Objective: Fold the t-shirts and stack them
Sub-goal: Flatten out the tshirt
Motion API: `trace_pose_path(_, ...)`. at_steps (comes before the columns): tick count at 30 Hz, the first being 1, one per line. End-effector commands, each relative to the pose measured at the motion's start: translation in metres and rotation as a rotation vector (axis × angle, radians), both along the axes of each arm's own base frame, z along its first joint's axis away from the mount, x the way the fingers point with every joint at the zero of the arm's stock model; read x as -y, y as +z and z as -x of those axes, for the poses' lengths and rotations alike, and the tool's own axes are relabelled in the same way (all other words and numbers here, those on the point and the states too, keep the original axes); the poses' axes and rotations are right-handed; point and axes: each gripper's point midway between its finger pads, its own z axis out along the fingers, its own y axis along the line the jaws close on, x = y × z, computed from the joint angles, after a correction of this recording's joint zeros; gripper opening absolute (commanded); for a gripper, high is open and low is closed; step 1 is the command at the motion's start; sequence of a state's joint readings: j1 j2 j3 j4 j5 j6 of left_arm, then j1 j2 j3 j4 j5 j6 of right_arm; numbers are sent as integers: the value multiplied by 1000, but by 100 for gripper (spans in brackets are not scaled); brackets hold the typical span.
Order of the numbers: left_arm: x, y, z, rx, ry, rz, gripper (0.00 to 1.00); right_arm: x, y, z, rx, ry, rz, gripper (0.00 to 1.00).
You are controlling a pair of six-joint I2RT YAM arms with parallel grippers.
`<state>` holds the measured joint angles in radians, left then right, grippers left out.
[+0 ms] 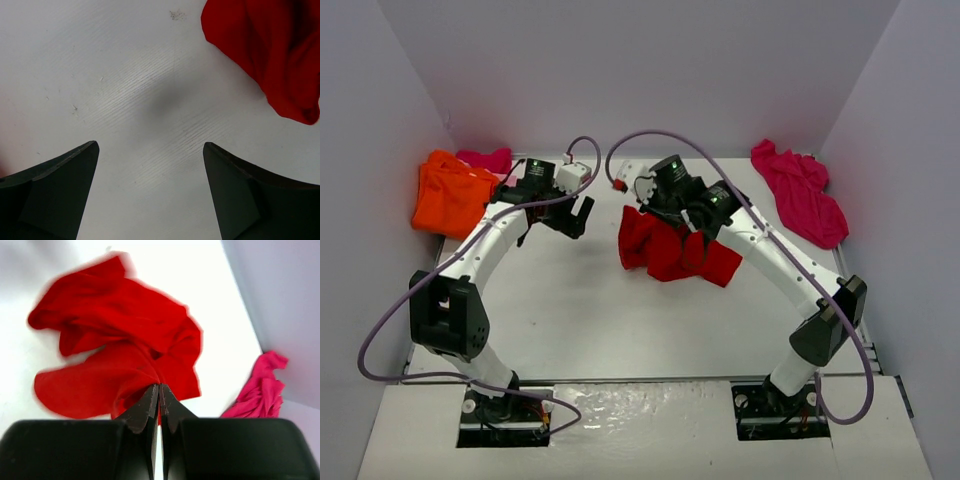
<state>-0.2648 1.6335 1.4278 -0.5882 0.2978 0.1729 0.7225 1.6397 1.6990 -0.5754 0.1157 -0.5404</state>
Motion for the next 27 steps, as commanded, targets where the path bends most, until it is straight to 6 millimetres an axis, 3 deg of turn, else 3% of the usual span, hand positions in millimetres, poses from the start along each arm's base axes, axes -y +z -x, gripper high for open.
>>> trace_pose_path(1,27,37,-5,66,-91,46,83,32,71,-26,131,-52,-162,0)
trace_pose_path(5,52,45,3,69,-170,45,83,16,45,-20,56,2,-169,0)
trace_pose_path(7,58,40,3,55,-179,36,83,18,44,-18,67,-1,-145,0)
trace_pose_path(11,61,31,-2,39,-176,3,83,65,104,-30,244,-121,-130,0)
trace_pose_path(14,60,31,-7,50,-169,-6,83,120,162,-38,398,-237,-179,0)
trace_pose_path(15,62,31,-8,48,-174,-1,83,141,174,-39,433,-281,-177,0)
trace_pose_path(17,69,29,-9,29,-185,12,83,154,181,-37,459,-310,-165,0)
trace_pose_path(19,79,27,-11,12,-203,8,83,154,175,-37,447,-315,-170,0)
trace_pose_path(27,130,21,-22,-34,-295,-14,81,132,116,-42,305,-245,-180,0)
